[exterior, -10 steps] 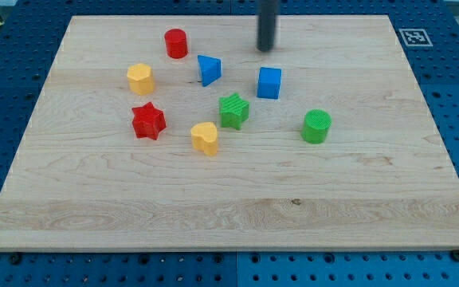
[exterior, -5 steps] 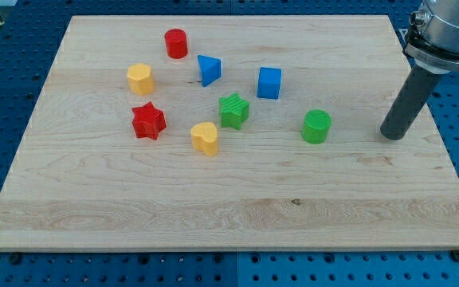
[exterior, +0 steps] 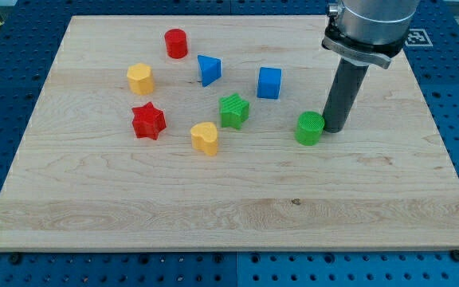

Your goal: Move the green circle to the center

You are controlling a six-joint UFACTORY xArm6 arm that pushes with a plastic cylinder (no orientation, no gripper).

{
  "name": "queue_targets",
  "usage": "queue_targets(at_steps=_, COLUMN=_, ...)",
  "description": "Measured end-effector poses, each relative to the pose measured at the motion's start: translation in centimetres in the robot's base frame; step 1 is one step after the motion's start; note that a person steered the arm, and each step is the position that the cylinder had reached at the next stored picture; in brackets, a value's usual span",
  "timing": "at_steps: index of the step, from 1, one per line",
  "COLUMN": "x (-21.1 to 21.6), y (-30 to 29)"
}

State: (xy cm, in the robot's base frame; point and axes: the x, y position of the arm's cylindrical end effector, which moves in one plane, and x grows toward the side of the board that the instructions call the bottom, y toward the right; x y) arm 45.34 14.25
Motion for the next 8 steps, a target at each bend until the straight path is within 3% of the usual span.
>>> queue_targets(at_steps=8, x=-1.0, y=-4.3)
